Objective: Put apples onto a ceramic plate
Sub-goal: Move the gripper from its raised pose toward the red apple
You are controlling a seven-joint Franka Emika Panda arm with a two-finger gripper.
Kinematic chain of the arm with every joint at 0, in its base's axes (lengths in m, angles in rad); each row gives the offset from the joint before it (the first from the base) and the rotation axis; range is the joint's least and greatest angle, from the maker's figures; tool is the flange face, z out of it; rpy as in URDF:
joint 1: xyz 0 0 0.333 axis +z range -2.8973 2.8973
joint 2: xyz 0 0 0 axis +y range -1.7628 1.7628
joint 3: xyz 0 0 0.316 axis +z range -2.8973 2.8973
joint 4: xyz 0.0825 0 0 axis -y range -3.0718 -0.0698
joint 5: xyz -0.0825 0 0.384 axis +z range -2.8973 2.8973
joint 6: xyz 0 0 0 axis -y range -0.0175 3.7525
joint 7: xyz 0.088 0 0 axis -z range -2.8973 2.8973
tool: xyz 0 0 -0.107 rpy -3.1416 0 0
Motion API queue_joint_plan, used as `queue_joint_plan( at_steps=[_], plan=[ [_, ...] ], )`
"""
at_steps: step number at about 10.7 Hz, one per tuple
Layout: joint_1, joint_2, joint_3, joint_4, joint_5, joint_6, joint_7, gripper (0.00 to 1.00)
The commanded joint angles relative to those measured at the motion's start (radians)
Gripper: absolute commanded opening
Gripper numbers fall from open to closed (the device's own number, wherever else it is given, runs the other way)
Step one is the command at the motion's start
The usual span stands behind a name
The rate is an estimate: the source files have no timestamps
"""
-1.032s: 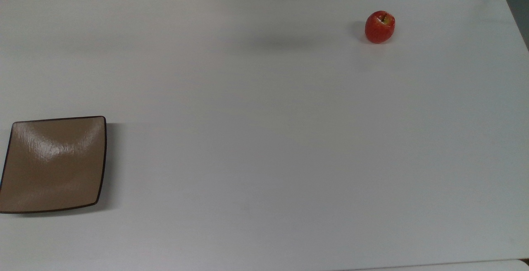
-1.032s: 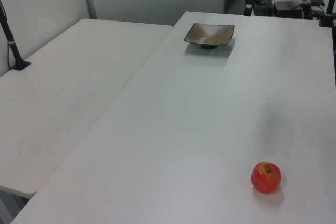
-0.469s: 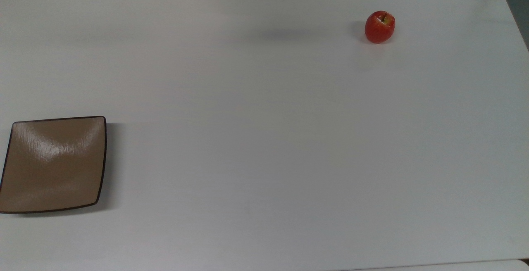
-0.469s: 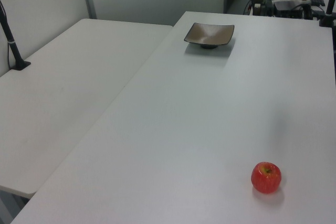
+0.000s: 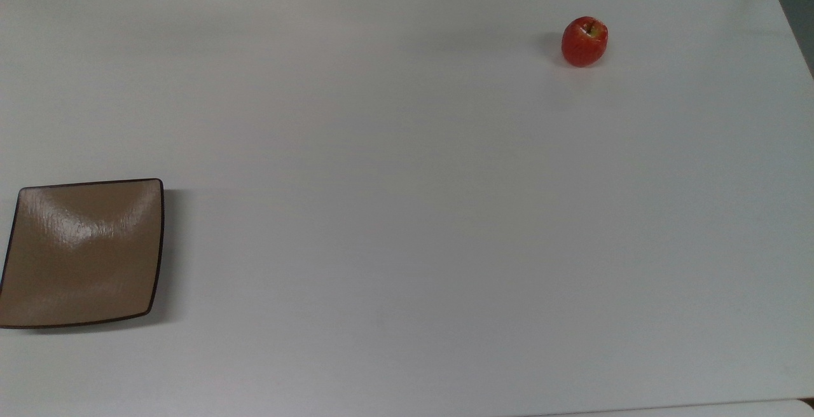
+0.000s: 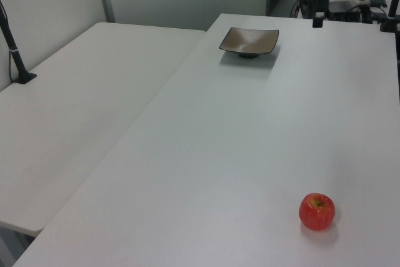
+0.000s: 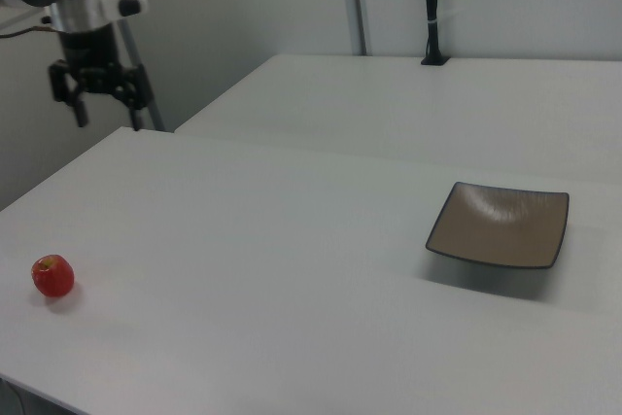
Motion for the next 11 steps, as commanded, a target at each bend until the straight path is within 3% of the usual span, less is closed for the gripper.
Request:
queue_joint_plan(
  at_steps=[1, 4, 6, 10, 11],
  plan=[
    [0.005, -0.034, 0.12, -0.016, 0.053, -0.022, 0.037, 1.0],
    [0.005, -0.031, 0.275, -0.026, 0.056, -0.011, 0.126, 1.0],
    [0.005, -0.028, 0.325, -0.065, 0.125, -0.002, 0.127, 1.0],
    [0.006, -0.024, 0.453, -0.206, 0.11, 0.183, 0.197, 1.0],
    [0.025, -0.022, 0.461, -0.246, 0.102, 0.254, 0.205, 1.0]
  ],
)
